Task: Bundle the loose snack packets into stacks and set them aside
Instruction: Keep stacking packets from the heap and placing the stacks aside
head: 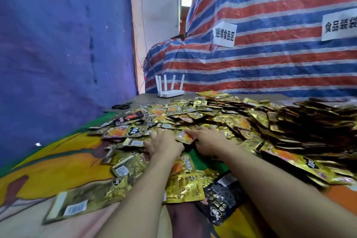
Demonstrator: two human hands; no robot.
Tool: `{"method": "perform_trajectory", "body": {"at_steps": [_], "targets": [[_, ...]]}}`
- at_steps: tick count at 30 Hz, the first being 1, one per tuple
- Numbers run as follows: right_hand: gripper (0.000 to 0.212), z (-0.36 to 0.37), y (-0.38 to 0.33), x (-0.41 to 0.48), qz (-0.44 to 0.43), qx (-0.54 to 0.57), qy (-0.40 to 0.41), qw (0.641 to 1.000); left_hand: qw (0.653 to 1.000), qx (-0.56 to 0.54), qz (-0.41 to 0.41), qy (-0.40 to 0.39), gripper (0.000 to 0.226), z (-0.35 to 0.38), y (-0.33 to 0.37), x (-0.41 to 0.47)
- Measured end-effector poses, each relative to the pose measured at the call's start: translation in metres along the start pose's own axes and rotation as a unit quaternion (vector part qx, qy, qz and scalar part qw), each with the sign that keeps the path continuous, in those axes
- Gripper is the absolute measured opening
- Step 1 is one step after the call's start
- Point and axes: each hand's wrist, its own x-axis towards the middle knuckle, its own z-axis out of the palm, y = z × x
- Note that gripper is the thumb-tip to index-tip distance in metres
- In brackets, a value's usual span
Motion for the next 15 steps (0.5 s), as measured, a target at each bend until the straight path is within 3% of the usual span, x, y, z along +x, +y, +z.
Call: {"method": "perform_trajectory", "body": {"at_steps": [4, 7, 11, 15], "targets": [[0.043, 0.002, -0.002, -0.007, 0.006, -0.063, 0.047, 0.997, 1.000, -0.016, -0.003, -0.022, 0.075, 0.003, -0.002, 0.001], [0.030, 0.003, -0.006, -0.011, -0.007, -0.057, 0.083, 0.995, 0.999, -0.003, 0.011, -0.037, 0.063, 0.005, 0.000, -0.001], [0.033, 0.002, -0.009, -0.013, 0.009, 0.037, 0.108, 0.993, 0.999, 0.019, 0.028, 0.006, 0.039, 0.002, 0.004, -0.006], [0.038, 0.008, -0.013, -0.011, 0.055, 0.069, 0.078, 0.993, 1.000, 0.001, 0.031, -0.001, 0.041, 0.005, 0.006, -0.006]]}}
